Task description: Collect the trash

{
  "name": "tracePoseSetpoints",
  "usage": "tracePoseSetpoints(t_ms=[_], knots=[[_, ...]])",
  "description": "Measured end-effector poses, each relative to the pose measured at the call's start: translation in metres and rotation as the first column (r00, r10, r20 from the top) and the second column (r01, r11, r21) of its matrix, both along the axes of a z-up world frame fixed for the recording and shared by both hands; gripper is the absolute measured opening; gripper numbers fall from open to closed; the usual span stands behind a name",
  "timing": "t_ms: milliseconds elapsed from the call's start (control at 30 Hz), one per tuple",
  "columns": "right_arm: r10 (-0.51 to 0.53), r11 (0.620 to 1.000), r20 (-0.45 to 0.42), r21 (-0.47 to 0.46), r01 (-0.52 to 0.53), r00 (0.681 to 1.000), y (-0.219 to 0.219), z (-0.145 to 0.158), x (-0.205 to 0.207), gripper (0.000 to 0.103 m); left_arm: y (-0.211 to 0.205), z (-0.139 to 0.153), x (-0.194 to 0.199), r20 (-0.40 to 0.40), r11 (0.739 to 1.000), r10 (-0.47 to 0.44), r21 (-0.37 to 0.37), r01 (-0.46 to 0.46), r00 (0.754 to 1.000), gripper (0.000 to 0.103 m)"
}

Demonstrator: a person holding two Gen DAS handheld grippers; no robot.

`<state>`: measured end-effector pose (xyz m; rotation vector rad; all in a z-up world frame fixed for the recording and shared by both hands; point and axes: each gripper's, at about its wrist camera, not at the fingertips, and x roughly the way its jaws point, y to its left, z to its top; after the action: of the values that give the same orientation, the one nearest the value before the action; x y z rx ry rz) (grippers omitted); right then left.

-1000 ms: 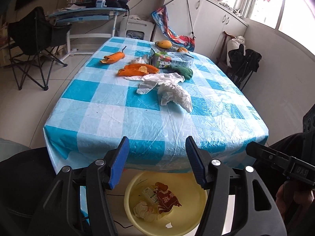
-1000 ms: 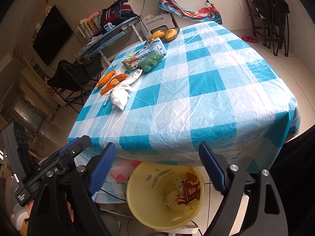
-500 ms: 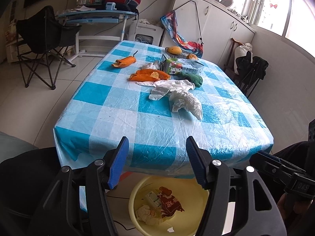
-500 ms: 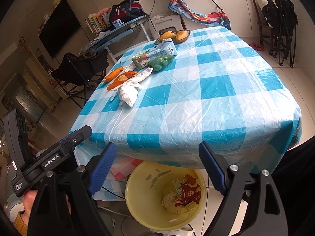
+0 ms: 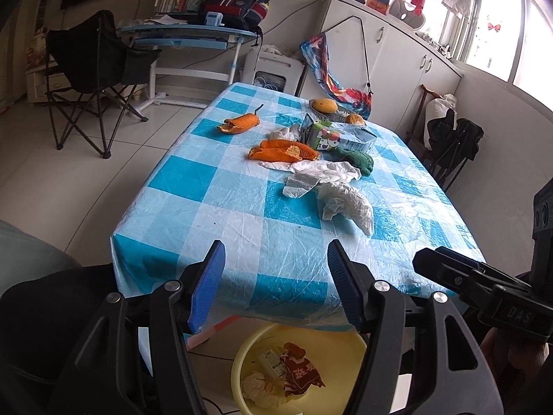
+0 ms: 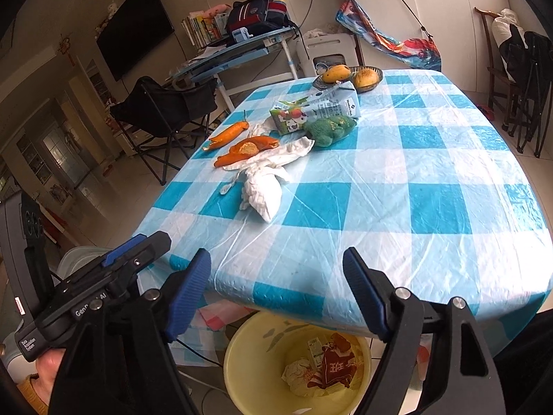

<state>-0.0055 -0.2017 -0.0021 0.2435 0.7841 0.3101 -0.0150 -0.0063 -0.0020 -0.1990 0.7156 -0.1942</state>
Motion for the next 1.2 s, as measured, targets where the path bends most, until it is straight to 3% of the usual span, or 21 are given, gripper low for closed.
tracePoseSetpoints(t_ms=[400, 500, 667, 967, 1200], knots=[[0.079, 0.995, -0.007, -0.052, -0.080, 0.997, 0.026, -0.004, 0.057, 0.055, 0.000, 0.000, 0.009, 0.006, 1.000, 0.015, 0.008, -0.015, 1.000, 0.060], [0.093, 0.994, -0.025, -0.058, -0.094, 0.995, 0.027, -0.009, 0.063, 0.046, -0.001, 0.000, 0.012, 0.003, 1.000, 0.013, 0.011, -0.013, 1.000, 0.060], [0.110, 0.992, -0.046, -0.058, -0.112, 0.993, 0.024, -0.016, 0.061, 0.023, -0.001, 0.003, 0.024, -0.002, 1.000, 0.019, 0.008, -0.019, 1.000, 0.060], [0.019, 0.999, -0.046, -0.025, -0.020, 0.999, -0.013, 0.000, 0.038, 0.018, -0.027, 0.007, 0.060, -0.013, 0.998, -0.041, 0.056, 0.042, 0.999, 0.062], [-0.056, 0.997, -0.104, 0.045, 0.061, 0.993, -0.041, -0.011, 0.023, 0.018, -0.064, -0.001, 0.098, -0.033, 0.987, -0.101, 0.120, 0.104, 0.994, 0.063]])
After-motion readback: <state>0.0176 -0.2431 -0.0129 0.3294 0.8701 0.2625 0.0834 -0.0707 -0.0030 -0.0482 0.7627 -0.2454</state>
